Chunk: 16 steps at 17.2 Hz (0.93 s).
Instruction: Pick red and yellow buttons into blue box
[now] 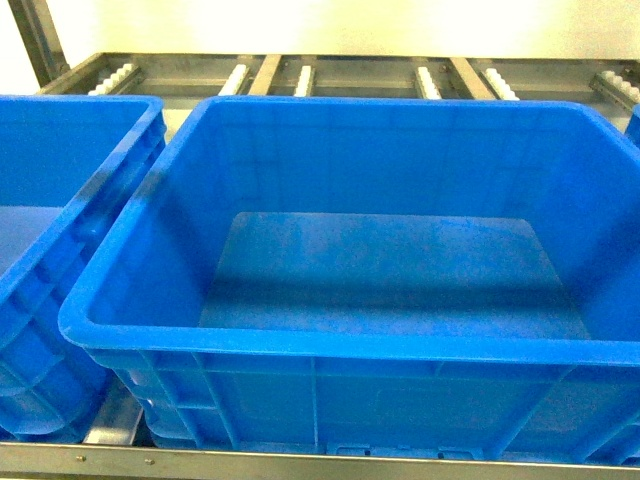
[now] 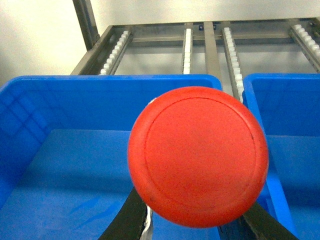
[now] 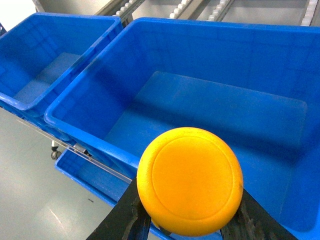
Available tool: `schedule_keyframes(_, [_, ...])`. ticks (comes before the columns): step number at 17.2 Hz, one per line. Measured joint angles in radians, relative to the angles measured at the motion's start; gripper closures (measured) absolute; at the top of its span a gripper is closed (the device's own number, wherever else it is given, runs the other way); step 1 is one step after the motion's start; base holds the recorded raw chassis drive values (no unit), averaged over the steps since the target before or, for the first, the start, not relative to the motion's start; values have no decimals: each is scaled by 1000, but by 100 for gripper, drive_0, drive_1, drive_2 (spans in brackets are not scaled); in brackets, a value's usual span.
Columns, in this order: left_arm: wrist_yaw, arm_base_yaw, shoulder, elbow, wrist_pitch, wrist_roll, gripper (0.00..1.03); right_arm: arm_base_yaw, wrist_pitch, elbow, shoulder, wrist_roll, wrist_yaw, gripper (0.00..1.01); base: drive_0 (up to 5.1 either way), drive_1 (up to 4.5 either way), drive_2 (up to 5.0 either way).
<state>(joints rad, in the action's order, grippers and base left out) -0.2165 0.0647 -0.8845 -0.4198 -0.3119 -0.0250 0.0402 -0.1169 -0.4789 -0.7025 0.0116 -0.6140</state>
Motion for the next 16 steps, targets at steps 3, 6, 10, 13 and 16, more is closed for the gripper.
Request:
schedule_keyframes(3, [-1,-1,4,0,0,0,79,0,-3,0,5,0,0,72,-3,236,-241])
schedule_keyframes(6, [-1,-1,6,0,-2,0,79,0,-2,0,4,0,0,72,-1,197,-199])
schedule_keyframes(10, [0,-1,2,0,1,0,79,-76,159,-6,-116,-6,19,72,0,0,0])
schedule_keyframes(13, [0,-1,2,0,0,0,79,-194,402,-39,-373,-14,49,72,0,0,0])
schedule_keyframes(16, [0,-1,2,0,1,0,79,-206,433,-44,-447,-6,47,72,0,0,0])
